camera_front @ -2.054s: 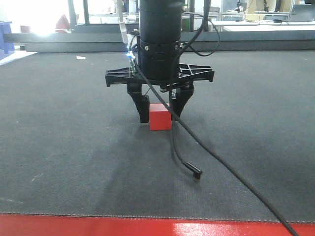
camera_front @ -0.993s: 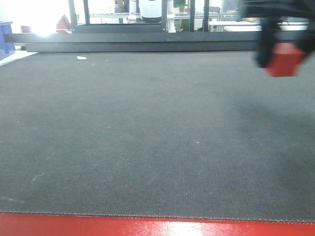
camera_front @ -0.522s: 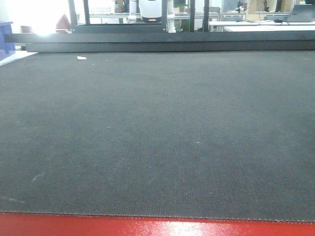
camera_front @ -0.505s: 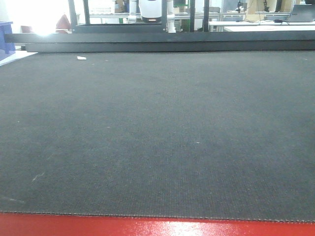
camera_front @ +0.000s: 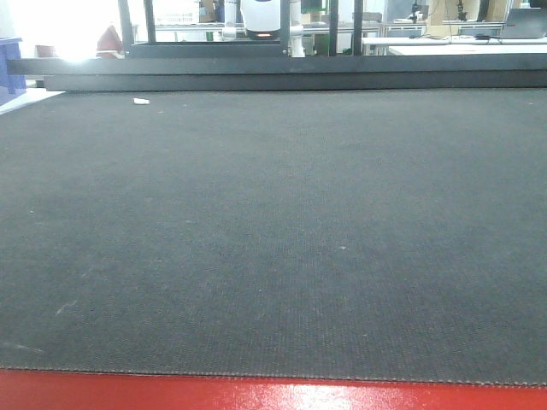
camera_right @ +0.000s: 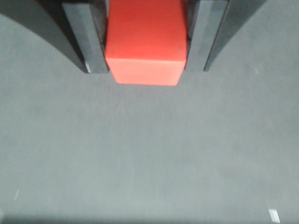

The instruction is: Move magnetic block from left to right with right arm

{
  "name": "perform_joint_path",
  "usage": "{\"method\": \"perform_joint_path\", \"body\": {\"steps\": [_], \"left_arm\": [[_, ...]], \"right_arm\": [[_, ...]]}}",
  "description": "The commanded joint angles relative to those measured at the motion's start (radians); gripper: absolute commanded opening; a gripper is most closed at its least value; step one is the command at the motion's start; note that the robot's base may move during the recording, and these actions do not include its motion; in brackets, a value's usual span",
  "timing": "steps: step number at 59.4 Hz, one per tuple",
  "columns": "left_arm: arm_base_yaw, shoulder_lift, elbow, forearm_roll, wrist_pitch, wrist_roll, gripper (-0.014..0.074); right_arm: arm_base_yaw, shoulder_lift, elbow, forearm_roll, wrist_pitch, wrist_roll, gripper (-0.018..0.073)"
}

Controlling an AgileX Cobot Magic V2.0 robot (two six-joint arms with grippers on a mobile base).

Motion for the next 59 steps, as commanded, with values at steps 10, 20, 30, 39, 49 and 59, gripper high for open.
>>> {"method": "perform_joint_path", "body": {"steps": [10,20,30,39,49,59], "left_arm": [[-0.005,-0.014,0.008,0.0,-0.09,-0.004,-0.0116],[-0.005,-0.014,0.008,0.0,-0.09,-0.004,-0.0116],[-0.005,-0.014,0.008,0.0,-0.09,-0.004,-0.0116],[-0.005,-0.014,0.008,0.0,-0.09,-0.004,-0.0116],[-0.005,-0.014,0.008,0.0,-0.09,-0.004,-0.0116],[-0.005,-0.014,0.008,0.0,-0.09,-0.004,-0.0116]], "right_arm": [[-0.007,-0.156,-0.026,-0.014,-0.075,-0.01,0.0173],[-0.007,-0.172,-0.039,-0.014,-0.08,-0.01,0.0173],[-0.007,-0.172,-0.036,-0.014,-0.079,-0.01,0.0173],[-0.007,-0.172,-0.036,-0.014,-0.079,-0.01,0.0173],[-0.007,-0.172,-0.036,-0.014,-0.079,-0.01,0.0173],[-0.007,-0.172,-0.036,-0.014,-0.079,-0.01,0.0173]]}}
